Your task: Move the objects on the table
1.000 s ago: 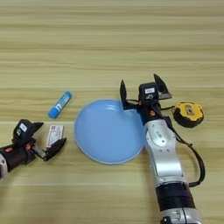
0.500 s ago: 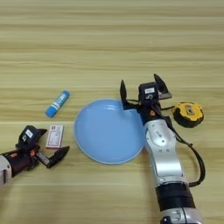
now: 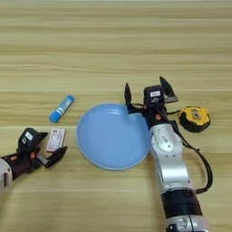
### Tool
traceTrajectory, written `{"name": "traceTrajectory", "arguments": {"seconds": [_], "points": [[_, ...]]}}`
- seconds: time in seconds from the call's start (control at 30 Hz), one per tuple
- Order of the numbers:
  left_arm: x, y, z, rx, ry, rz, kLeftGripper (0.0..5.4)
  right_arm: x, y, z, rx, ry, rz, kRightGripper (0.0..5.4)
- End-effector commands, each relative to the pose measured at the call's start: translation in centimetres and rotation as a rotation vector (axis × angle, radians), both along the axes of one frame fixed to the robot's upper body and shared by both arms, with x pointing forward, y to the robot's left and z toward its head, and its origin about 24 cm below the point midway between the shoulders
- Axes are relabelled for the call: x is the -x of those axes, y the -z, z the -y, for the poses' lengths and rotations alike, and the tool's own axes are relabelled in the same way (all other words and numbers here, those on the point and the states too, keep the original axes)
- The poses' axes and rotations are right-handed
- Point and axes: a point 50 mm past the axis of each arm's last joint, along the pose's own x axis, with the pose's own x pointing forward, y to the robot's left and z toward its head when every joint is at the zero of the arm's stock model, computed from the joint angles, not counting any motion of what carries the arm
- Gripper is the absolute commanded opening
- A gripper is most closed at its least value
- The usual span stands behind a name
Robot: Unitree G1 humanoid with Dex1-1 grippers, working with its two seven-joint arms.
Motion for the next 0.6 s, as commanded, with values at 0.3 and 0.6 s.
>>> {"name": "traceTrajectory", "arguments": {"seconds": [0.3, 0.6], "points": [[0.21, 1.14, -0.51, -0.037, -0.022, -0.052, 3.05, -0.38, -0.30, 0.02, -0.002, 0.008, 0.011, 5.40], [0.09, 1.19, -0.55, -0.040, -0.028, -0.045, 2.11, -0.41, -0.22, 0.02, -0.002, 0.008, 0.008, 5.40]]}}
